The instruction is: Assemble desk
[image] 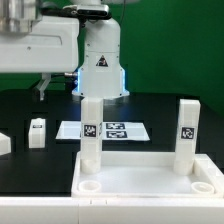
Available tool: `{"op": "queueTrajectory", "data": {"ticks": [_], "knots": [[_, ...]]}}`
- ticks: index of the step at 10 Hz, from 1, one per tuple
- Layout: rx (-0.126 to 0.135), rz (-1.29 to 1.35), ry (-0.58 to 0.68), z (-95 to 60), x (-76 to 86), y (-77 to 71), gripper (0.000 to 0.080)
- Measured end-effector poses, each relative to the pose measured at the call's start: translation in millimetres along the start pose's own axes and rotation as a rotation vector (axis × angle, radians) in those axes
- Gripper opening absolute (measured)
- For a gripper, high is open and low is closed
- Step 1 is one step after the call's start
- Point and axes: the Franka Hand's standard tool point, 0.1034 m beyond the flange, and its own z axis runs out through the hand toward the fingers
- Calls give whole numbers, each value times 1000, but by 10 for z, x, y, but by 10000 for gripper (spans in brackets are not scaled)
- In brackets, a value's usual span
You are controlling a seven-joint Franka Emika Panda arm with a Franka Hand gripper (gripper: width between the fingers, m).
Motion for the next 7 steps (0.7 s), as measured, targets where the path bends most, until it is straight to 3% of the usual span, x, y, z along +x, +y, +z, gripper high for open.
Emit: {"op": "queueTrajectory", "data": {"ticks": [1,2,4,6,7], "knots": [[43,107,-43,218,-236,-113,649],[51,147,-68,319,-299,-210,649],[73,137,-98,321,-279,-282,649],[110,154,-206,356,-299,-339,649],[168,259,-333,431,-498,-413,649]]}}
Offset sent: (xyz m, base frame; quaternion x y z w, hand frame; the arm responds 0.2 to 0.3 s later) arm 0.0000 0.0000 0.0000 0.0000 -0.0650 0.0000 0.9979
